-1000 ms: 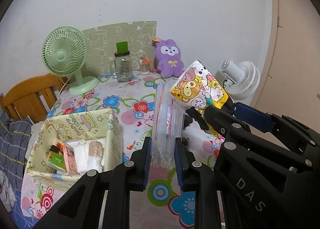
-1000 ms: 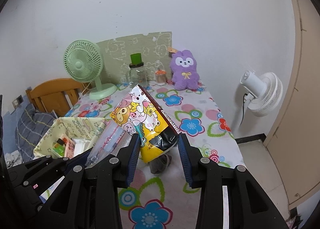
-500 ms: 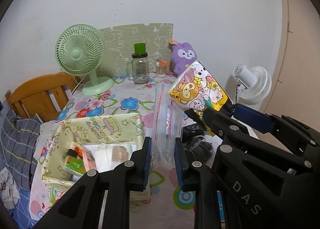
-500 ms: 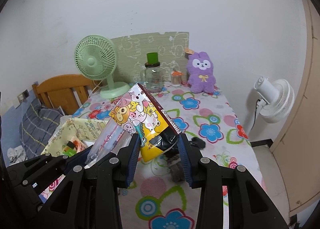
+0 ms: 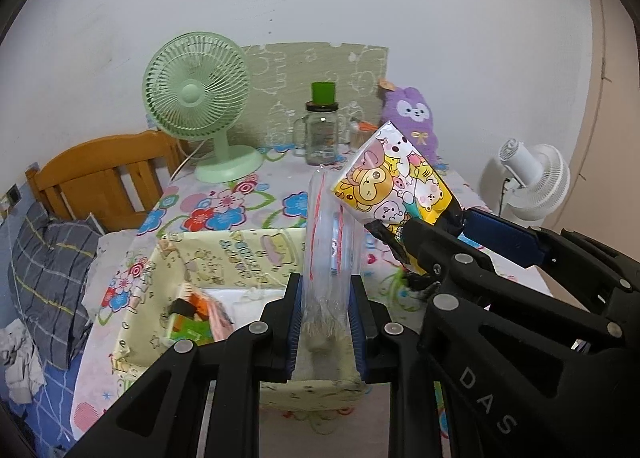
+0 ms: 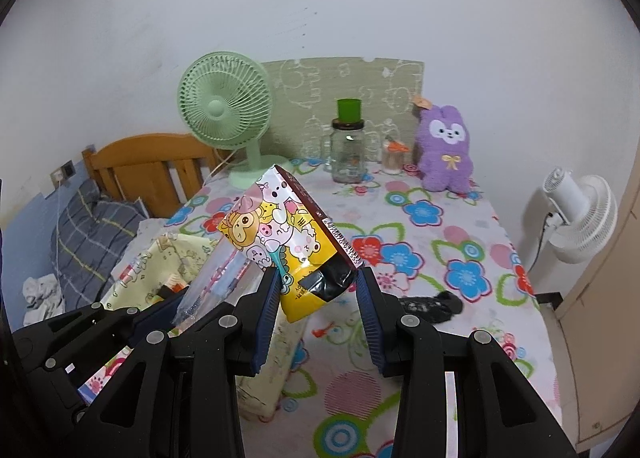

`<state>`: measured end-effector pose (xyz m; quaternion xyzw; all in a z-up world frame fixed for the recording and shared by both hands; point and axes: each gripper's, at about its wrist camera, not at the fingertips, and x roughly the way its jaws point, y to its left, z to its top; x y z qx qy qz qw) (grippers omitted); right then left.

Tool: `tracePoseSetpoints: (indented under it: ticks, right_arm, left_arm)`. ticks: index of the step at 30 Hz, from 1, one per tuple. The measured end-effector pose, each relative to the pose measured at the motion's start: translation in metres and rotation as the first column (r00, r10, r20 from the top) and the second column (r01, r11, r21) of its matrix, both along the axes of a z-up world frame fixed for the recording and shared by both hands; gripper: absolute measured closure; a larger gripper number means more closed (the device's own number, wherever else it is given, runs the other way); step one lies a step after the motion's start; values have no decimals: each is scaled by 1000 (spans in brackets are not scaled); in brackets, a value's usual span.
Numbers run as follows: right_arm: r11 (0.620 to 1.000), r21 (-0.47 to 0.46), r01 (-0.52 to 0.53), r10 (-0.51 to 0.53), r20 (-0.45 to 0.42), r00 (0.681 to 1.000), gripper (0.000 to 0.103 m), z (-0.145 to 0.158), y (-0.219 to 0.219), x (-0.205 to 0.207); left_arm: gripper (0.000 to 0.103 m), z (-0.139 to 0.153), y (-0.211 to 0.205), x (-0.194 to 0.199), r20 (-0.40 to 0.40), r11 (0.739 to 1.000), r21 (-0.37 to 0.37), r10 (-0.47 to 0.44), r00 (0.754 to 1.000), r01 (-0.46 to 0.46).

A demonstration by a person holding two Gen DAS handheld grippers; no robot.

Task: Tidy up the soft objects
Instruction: 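Carry the zip bag in left tool and yellow pouch in right tool over the box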

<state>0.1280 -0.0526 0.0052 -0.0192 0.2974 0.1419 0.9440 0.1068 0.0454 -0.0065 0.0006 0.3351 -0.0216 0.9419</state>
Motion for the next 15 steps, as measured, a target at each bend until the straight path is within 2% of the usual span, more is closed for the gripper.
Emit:
tracePoseSetpoints:
  ticks: [15]
  right_arm:
    - [997, -11, -71, 70, -35, 997, 61, -17, 39, 21]
  left_arm:
    - [82, -19, 34, 15, -39, 998, 3, 64, 997, -64]
